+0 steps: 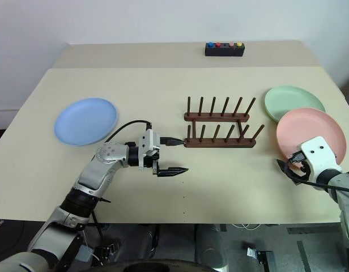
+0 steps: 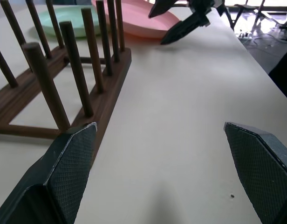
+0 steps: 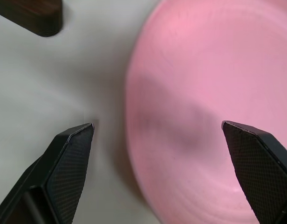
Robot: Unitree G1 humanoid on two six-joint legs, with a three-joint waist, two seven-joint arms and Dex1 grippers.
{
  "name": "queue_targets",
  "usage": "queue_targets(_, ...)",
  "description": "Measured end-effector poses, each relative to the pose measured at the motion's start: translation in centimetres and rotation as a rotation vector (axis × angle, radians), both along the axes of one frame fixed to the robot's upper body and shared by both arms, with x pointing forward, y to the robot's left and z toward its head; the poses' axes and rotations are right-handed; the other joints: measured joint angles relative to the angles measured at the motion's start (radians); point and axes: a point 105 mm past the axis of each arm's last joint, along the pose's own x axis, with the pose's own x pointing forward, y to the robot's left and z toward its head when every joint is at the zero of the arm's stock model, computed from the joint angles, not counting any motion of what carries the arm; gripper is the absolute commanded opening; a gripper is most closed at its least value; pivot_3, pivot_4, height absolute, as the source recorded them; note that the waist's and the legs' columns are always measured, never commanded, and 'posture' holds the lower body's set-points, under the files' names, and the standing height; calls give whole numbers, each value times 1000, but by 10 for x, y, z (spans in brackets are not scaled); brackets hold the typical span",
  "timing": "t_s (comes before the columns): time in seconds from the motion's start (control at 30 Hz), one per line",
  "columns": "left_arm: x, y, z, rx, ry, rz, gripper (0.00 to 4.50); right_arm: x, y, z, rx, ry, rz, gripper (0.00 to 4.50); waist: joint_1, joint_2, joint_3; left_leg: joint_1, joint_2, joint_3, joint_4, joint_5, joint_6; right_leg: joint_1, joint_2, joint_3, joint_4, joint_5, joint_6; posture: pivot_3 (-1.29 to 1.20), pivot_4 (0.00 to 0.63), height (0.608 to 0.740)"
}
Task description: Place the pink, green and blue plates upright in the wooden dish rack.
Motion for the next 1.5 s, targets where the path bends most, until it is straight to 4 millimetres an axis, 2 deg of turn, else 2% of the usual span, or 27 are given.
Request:
queue_targets(0.23, 0, 5, -5, 5, 8, 37, 4500, -1, 2, -6, 4, 22, 3, 127, 0, 0, 0, 0, 0, 0, 0, 0, 0, 0, 0, 0, 0, 0, 0, 0, 150, 740)
queue_targets(0.33, 0, 5, -5, 3, 4, 43, 4500, -2, 2, 1, -38, -4, -1, 55, 1, -1, 0, 0, 0, 0, 0, 0, 0, 0, 0, 0, 0, 0, 0, 0, 150, 740)
queue_targets(0.43, 0, 5, -5, 1, -1, 47, 4500, -11, 5, -5, -81, 5, -15, 55, 3, 0, 0, 0, 0, 0, 0, 0, 0, 0, 0, 0, 0, 0, 0, 0, 150, 740)
queue_targets(0.67, 0, 3, -4, -10, -15, 41, 4500, -22, 6, 0, -289, -28, -55, 55, 1, 0, 0, 0, 0, 0, 0, 0, 0, 0, 0, 1, 0, 0, 0, 0, 150, 740)
queue_targets(0.8, 2, 3, -6, -11, -7, 46, 4500, -19, 9, 26, -442, -125, -16, 55, 0, 0, 0, 0, 0, 1, 0, 0, 0, -1, 0, 1, 0, 0, 0, 0, 150, 740)
queue_targets(0.9, 6, 4, -6, -7, -15, 51, 4500, -9, 25, 62, -464, -257, 68, 55, -3, 0, 0, 0, 0, 1, 0, 0, 0, 0, 0, 1, 0, 0, 0, 0, 150, 740)
queue_targets(0.93, 9, 4, -4, -4, -25, 56, 4500, -5, 36, 77, -452, -316, 116, 55, -3, 0, 0, 0, 0, 1, 0, 0, 0, 0, 0, 1, 0, 0, 0, 0, 150, 740)
queue_targets(1.0, 13, 5, 0, -9, -44, 70, 4500, -1, 60, 100, -407, -416, 222, 55, -1, 0, 0, 0, 0, 0, 0, 0, 0, 0, 0, 1, 0, 0, 1, 0, 150, 740)
queue_targets(1.1, 19, 9, 3, -17, -46, 92, 4500, 1, 88, 121, -237, -504, 350, 55, -1, -2, 1, 0, 0, 0, 0, 0, 0, 0, 0, 1, -1, 0, 1, 0, 150, 740)
queue_targets(1.33, 20, 12, 4, -23, -48, 107, 4500, -4, 127, 173, 219, -618, 594, 55, 1, -2, 1, 0, 0, 0, 0, 0, 1, 0, 0, 1, -1, 0, 0, 0, 150, 740)
queue_targets(1.5, 18, 15, -2, -24, -32, 124, 4500, -13, 143, 181, 493, -554, 722, 55, 2, -2, 1, -1, 0, 0, 0, -1, 1, 0, 0, 1, -1, 0, 0, 0, 150, 740)
